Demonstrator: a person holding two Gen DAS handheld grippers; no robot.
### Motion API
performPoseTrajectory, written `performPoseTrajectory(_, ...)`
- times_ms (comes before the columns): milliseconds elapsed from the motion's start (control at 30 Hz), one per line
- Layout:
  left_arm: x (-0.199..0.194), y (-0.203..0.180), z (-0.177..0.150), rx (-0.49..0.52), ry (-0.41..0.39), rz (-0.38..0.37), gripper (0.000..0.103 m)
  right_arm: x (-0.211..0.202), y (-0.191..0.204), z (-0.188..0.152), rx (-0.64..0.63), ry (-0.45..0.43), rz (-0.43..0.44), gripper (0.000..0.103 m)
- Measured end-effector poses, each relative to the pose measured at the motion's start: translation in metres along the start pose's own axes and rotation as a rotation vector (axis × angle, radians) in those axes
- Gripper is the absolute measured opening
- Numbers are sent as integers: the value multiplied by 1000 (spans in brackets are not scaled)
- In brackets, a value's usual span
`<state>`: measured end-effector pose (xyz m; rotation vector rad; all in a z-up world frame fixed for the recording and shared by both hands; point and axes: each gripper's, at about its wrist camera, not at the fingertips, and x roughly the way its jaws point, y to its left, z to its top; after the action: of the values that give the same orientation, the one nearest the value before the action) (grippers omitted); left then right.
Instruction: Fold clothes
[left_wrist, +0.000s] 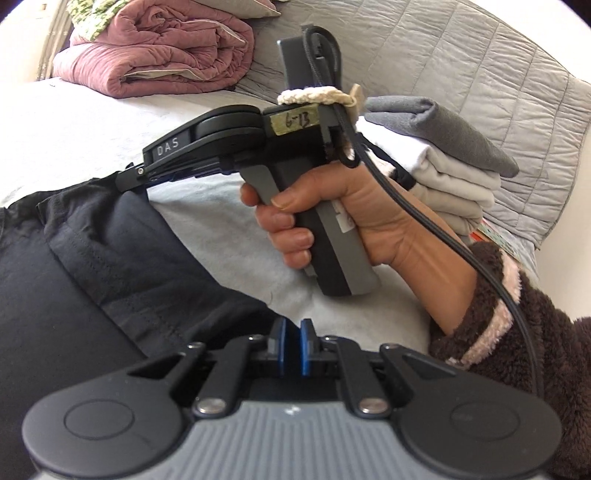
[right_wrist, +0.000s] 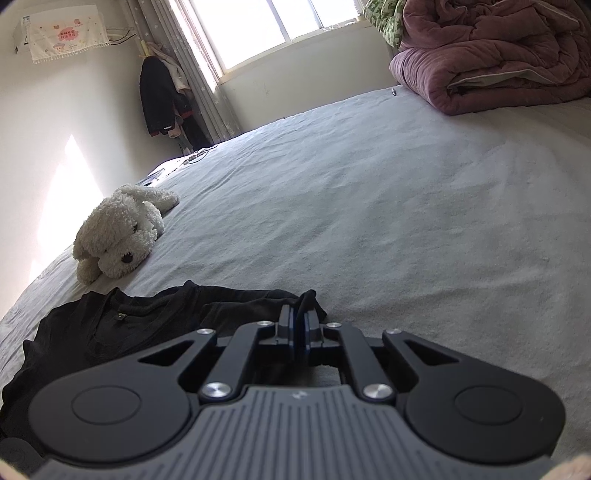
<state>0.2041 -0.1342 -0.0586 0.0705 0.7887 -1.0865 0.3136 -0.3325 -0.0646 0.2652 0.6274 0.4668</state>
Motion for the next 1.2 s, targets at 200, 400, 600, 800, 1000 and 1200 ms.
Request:
performPoseTrajectory(200, -30, 3, -2, 37, -5, 23, 9, 1, -1, 0, 9, -9, -4, 8)
performPoseTrajectory(400, -38, 24, 6, -71, -171, 30, 9, 2, -1, -1, 13, -12, -8, 8)
performPoseTrajectory(600, -7, 28, 4, -72, -56, 46, 8, 3, -8, -1, 59, -33, -19, 8)
performPoseTrajectory(800, -13, 30, -4, -57, -53, -1, 8, 2, -12, 0, 93, -55, -33, 8)
performPoseTrajectory(1000, -30, 37, -7, -74, -128, -20, 9, -5, -10, 4, 92, -49, -39, 29)
performPoseTrajectory(1200, -3, 37, -6, -100, -80, -15, 9, 5, 1, 1, 72, -4, -5, 19)
